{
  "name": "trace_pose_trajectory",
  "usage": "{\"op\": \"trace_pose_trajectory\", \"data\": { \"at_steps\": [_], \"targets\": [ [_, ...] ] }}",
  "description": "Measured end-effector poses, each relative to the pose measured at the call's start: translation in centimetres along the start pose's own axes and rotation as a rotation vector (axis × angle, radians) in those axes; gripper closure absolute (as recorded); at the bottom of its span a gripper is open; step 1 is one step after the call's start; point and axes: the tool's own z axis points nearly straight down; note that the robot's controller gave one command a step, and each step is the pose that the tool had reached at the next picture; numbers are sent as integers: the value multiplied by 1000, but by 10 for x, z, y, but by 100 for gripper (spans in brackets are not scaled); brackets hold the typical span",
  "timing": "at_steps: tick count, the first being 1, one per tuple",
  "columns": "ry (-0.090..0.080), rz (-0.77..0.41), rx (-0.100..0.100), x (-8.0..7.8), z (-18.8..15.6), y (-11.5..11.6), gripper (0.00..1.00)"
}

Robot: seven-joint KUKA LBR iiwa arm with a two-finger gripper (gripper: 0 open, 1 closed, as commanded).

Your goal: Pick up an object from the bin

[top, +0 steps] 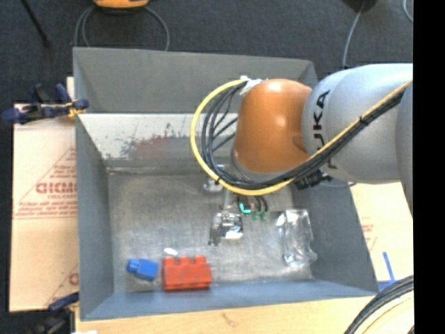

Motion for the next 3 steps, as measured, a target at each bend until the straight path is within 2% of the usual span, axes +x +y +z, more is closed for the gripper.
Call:
{"op": "trace_pose_trajectory", "data": {
  "at_steps": [1,2,3],
  "targets": [
    [-5,71,4,-28,49,-99,0],
    [-19,216,-2,6,103,-85,0],
    [-25,218,-2,4,101,-86,100]
  ]
}}
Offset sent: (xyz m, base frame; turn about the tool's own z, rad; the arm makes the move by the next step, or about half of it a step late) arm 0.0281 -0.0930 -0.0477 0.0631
